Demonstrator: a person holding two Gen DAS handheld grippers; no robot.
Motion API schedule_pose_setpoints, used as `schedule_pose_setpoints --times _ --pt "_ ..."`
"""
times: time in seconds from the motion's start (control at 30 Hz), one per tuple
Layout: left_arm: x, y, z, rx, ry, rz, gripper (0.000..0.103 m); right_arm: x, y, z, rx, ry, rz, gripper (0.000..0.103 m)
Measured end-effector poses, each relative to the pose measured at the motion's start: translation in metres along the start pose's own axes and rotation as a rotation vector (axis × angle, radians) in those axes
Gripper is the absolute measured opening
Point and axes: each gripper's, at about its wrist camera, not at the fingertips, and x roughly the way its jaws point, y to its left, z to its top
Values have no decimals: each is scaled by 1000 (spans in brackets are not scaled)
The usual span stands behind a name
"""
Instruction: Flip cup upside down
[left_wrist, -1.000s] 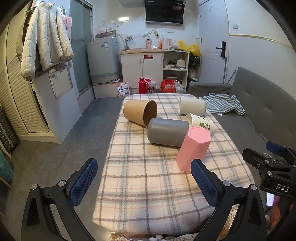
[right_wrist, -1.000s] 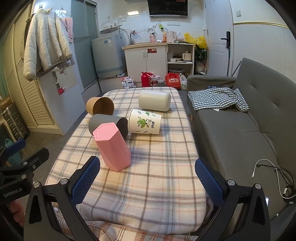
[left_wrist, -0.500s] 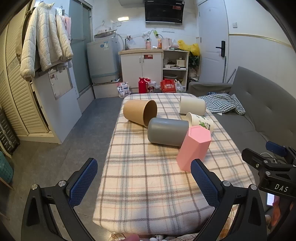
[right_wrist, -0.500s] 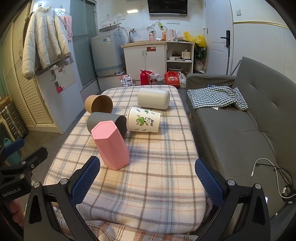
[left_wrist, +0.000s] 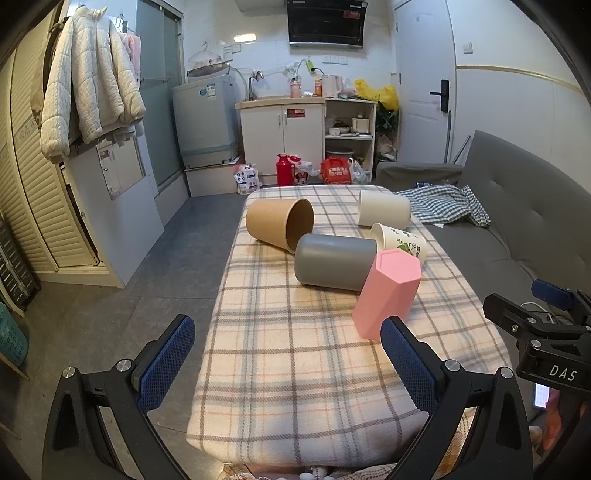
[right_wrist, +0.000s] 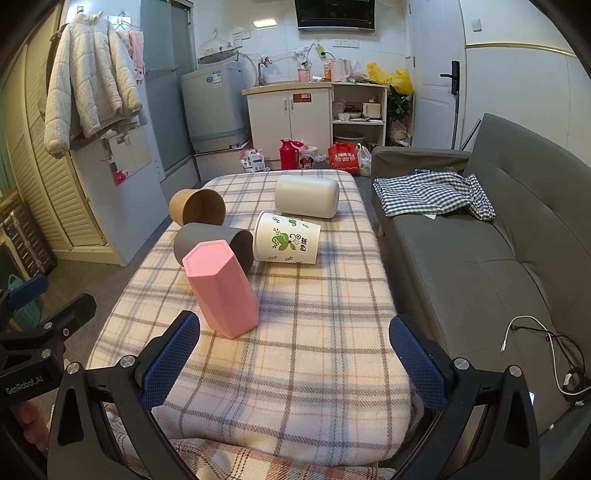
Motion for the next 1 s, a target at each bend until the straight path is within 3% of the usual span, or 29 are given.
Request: schedule_pose_setpoints --times 1.0 --pt "-2 -1 -2 4 -11 -4 103 0 0 0 2 2 -1 103"
